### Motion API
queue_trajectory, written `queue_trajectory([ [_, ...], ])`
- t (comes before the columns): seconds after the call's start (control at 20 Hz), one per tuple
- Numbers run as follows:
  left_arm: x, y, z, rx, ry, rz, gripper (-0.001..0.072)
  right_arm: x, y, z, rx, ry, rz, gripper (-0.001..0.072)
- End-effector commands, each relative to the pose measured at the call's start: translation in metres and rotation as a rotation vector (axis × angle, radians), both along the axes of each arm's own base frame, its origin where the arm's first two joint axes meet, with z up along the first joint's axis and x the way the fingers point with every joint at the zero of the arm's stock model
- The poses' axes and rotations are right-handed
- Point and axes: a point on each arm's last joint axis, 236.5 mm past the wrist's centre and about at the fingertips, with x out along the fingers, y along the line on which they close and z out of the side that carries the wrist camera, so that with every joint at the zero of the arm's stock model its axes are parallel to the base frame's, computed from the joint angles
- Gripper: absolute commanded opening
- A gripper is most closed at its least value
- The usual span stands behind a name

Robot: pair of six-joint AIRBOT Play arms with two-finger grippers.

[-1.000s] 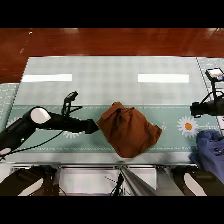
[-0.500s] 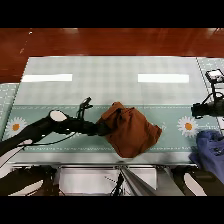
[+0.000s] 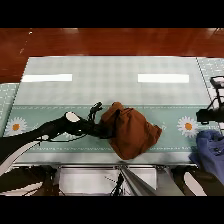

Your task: Fold the shirts.

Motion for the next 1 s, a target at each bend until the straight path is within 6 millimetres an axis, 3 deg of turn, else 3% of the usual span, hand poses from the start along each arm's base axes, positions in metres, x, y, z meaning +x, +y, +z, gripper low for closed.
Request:
queue_trajectory([
  [0.0,-0.013,-0.006,0.006,-0.034,0.023,-0.057,0.0031,-0.011,0.010,-0.020,0.255,-0.030,-0.156,0.0521],
  [0.15,-0.023,-0.007,0.012,-0.061,0.029,-0.107,0.0031,0.011,0.075,-0.028,0.701,-0.173,-0.193,0.0552],
  [0.2,-0.025,-0.008,0.013,-0.066,0.035,-0.113,0.0031,0.010,0.086,-0.033,0.771,-0.178,-0.204,0.0562],
  [0.5,-0.030,-0.008,0.016,-0.077,0.047,-0.128,0.0031,-0.032,0.136,-0.088,0.952,-0.052,-0.260,0.0536],
  [0.6,-0.030,-0.008,0.016,-0.077,0.047,-0.128,0.0031,-0.042,0.143,-0.104,0.967,-0.036,-0.299,0.0535],
  [0.8,-0.031,-0.009,0.017,-0.080,0.051,-0.133,0.0031,-0.025,0.147,-0.105,1.021,-0.114,-0.360,0.0486],
  [0.95,-0.031,-0.009,0.017,-0.080,0.050,-0.132,0.0031,-0.030,0.153,-0.119,1.051,-0.039,-0.389,0.0486],
])
